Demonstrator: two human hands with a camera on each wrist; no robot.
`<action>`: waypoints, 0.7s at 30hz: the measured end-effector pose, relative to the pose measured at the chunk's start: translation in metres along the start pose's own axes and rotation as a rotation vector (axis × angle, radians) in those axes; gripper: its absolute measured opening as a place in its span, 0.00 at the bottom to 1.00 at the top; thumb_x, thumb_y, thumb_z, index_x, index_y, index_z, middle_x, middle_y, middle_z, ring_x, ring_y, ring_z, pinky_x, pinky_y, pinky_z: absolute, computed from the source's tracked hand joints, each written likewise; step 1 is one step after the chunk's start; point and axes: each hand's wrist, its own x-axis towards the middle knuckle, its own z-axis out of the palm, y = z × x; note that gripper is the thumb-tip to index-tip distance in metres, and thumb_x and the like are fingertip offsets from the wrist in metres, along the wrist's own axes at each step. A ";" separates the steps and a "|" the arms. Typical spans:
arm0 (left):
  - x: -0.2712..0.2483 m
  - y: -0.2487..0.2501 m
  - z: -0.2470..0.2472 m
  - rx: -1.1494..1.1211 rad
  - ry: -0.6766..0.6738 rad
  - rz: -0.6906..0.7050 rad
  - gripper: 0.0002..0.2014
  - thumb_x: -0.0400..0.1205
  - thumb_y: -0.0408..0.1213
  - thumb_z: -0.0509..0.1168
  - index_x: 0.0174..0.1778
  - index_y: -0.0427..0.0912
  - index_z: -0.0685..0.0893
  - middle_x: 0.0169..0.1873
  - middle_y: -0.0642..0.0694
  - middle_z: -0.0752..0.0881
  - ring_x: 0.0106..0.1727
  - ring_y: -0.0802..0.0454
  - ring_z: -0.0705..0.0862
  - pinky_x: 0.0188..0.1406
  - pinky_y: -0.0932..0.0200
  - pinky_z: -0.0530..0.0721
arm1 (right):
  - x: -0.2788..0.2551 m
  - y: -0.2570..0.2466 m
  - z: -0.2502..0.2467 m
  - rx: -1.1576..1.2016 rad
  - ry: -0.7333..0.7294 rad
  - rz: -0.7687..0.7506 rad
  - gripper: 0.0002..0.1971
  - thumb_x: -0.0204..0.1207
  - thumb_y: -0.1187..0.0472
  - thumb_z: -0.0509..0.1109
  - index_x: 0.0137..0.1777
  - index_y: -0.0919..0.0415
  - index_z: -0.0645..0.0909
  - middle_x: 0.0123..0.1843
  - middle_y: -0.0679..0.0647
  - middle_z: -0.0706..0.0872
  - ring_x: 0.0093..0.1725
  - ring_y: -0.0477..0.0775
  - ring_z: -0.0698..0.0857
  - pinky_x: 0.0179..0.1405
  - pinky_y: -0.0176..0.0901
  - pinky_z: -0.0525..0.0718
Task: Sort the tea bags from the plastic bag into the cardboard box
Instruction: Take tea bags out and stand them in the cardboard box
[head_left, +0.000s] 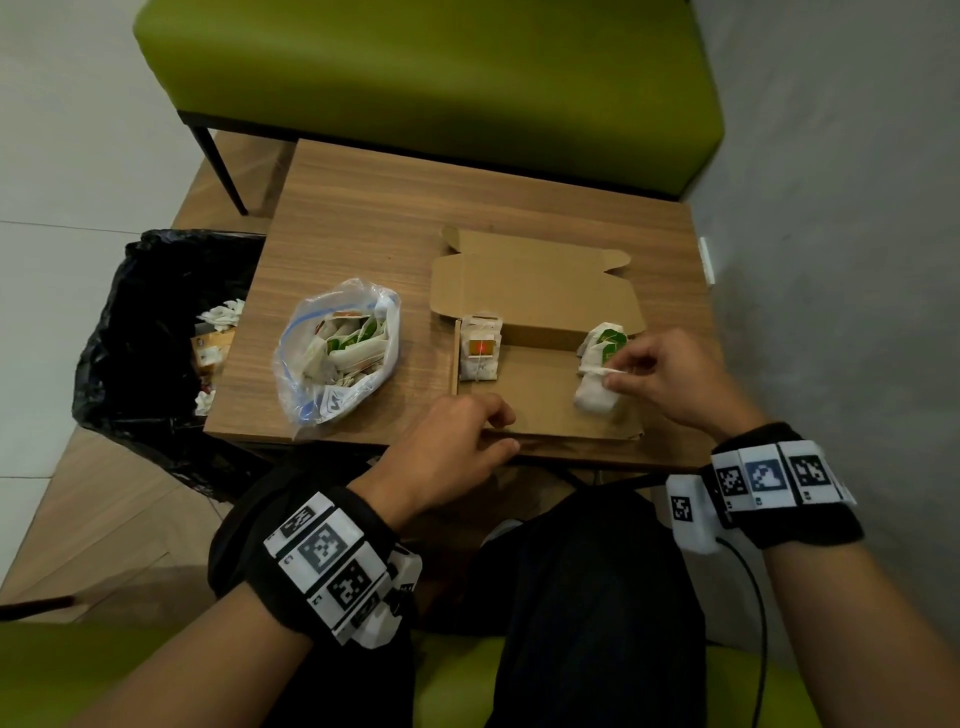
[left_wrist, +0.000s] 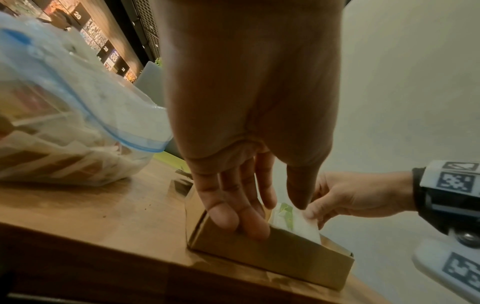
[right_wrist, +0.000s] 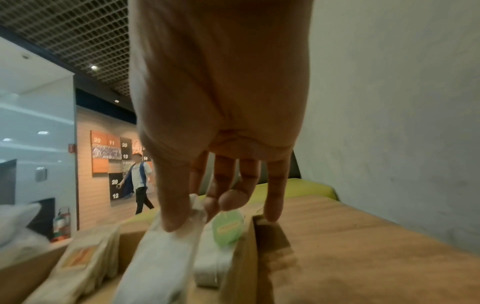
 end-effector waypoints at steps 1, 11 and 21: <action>0.000 -0.001 0.000 0.002 -0.005 -0.002 0.16 0.84 0.48 0.67 0.67 0.51 0.81 0.47 0.59 0.82 0.46 0.64 0.80 0.37 0.75 0.71 | 0.002 0.000 0.004 -0.059 -0.007 0.015 0.04 0.76 0.58 0.78 0.49 0.53 0.90 0.40 0.45 0.85 0.39 0.44 0.80 0.34 0.39 0.73; 0.001 -0.003 0.000 0.005 -0.013 -0.002 0.14 0.84 0.47 0.67 0.65 0.53 0.81 0.35 0.63 0.77 0.37 0.67 0.79 0.35 0.72 0.71 | 0.012 -0.001 0.013 -0.397 0.238 -0.013 0.06 0.78 0.57 0.74 0.54 0.55 0.87 0.51 0.53 0.84 0.54 0.55 0.78 0.45 0.46 0.70; 0.002 -0.004 -0.001 0.007 -0.030 0.000 0.14 0.84 0.48 0.67 0.65 0.53 0.81 0.39 0.61 0.79 0.41 0.65 0.81 0.37 0.70 0.74 | 0.019 0.002 0.018 -0.295 0.183 0.074 0.24 0.65 0.59 0.83 0.52 0.52 0.70 0.51 0.52 0.75 0.49 0.54 0.75 0.42 0.50 0.73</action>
